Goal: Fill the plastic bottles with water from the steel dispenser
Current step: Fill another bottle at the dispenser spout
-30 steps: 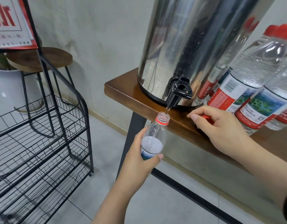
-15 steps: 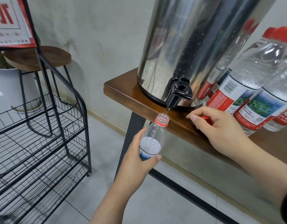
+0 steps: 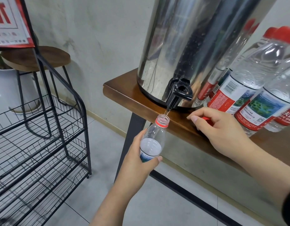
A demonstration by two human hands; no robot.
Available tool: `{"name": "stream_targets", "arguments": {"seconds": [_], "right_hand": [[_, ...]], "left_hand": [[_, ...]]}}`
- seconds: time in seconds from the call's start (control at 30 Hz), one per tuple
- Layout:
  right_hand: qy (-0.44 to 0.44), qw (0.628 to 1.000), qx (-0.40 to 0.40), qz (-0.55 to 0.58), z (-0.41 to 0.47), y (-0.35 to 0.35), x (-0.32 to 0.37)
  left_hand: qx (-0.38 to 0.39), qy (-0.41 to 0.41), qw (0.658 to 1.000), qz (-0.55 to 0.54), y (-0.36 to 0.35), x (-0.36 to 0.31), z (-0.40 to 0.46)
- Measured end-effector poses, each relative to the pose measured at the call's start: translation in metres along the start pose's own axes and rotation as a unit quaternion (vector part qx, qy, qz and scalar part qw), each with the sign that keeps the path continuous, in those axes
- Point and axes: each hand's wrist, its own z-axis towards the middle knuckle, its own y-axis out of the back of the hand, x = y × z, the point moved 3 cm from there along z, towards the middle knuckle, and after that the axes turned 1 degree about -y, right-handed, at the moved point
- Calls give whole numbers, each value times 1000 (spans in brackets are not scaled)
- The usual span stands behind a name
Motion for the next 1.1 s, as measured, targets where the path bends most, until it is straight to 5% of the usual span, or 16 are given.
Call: {"name": "stream_targets", "arguments": {"seconds": [1.1], "right_hand": [[3,1000,5,1,0,0,0]], "left_hand": [[-1,8,1000,0,0,-4,-3]]}}
